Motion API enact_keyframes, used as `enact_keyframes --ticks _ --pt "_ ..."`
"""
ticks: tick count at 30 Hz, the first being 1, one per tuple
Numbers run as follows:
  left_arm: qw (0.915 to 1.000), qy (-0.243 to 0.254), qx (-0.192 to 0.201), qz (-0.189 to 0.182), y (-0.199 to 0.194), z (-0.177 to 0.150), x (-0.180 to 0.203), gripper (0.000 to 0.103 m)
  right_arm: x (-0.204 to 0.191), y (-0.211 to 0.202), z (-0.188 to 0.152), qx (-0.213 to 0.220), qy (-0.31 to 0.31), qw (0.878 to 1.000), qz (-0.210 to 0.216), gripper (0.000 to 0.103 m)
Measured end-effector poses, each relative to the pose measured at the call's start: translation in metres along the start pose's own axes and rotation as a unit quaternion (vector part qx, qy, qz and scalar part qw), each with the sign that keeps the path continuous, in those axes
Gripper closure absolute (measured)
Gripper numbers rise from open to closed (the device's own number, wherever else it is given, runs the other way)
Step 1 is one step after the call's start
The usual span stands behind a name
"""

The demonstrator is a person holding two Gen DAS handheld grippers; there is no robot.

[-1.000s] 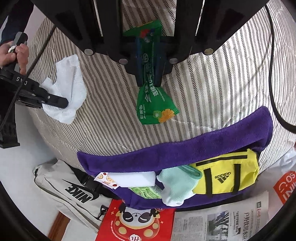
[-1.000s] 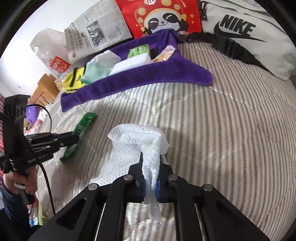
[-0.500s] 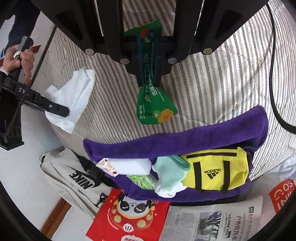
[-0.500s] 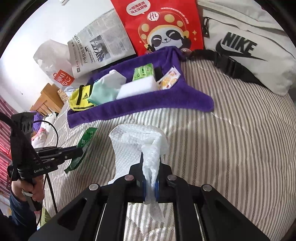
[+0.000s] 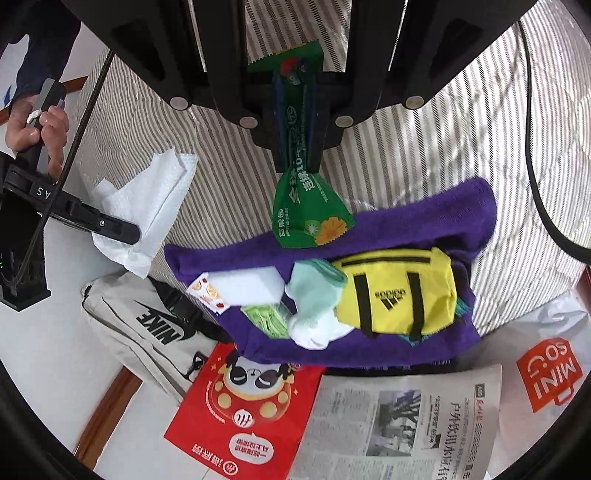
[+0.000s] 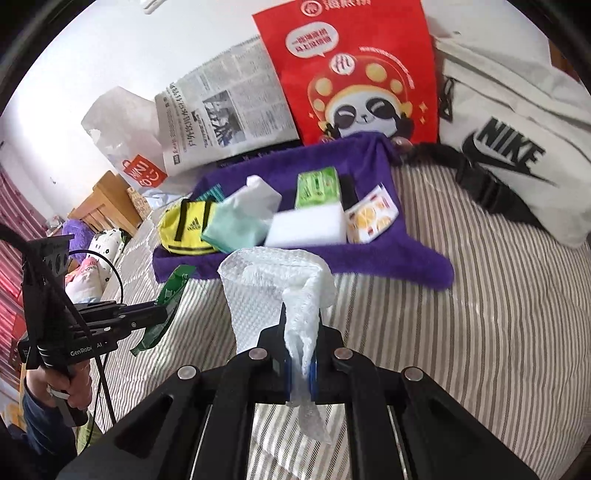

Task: Organize soft objects
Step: 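Carry the green card over the towel with the left gripper while the right gripper carries the wipe there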

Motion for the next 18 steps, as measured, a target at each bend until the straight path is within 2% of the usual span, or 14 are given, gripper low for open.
enact_keyframes --ticks 9,18 --pt "0.9999 0.001 0.015 0.001 -0.009 0.023 -0.01 0.093 -0.01 0.005 0.028 0.012 -0.015 1.0 -0.006 0.096" --pt "0.9995 0.01 0.026 0.014 -0.012 0.06 -0.022 0.093 -0.008 0.014 0.067 0.026 -0.004 1.0 -0.008 0.096"
Point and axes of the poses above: each gripper's, at about its wrist camera, not at the fingertips, and y roughly the way its jaws point, x to its right, z to its top, the point moved 4 cm from there along y, roughly the way its jaws point, and after that the axes turned 3 degrees about -z, right-handed, at the moved point
